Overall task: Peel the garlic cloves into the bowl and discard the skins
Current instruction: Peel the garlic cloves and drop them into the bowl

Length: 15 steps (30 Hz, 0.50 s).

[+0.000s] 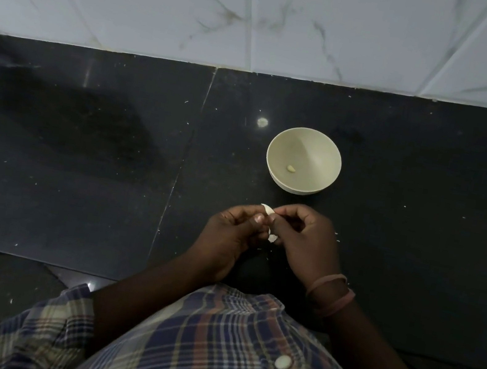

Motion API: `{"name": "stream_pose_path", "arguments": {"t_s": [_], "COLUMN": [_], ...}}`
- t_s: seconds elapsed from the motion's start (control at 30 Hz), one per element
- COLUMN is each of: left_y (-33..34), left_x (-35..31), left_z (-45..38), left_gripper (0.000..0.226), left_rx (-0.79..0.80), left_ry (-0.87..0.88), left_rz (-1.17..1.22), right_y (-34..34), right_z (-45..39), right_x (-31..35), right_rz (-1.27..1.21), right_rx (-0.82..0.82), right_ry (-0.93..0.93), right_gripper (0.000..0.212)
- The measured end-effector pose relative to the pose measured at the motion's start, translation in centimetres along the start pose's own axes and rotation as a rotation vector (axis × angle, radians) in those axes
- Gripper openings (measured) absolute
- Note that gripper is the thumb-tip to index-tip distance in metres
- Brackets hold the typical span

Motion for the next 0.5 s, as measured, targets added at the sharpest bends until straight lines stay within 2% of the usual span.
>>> {"name": "stream_pose_path", "arguments": {"t_s": [0.23, 0.5], "left_y": [0.06, 0.62], "left_x": [-0.69, -1.1], "left_z": [0.11, 0.36], "left_gripper": [0.011, 0.01], "left_rx": [-0.051, -0.014], "left_ry": [0.04, 0.035], "left_rz": [-0.007, -0.087], "right_y": [0.26, -0.61], "right_z": [0.19, -0.03], "right_x": [0.56, 0.99], "right_rz": [-0.02, 0.026], "right_rx": [0.054, 0.087], "right_ry": [0.034, 0.047], "right_gripper": [0.01, 0.01]}}
Point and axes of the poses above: each hand's wrist, its own z-axis away from the middle knuckle, its own y-axis out of the palm, x = y × z, the point moved 4 cm from there along -z, towards the middle knuckle, and after that the axes turned 12 degrees about z, right-handed, at the moved point
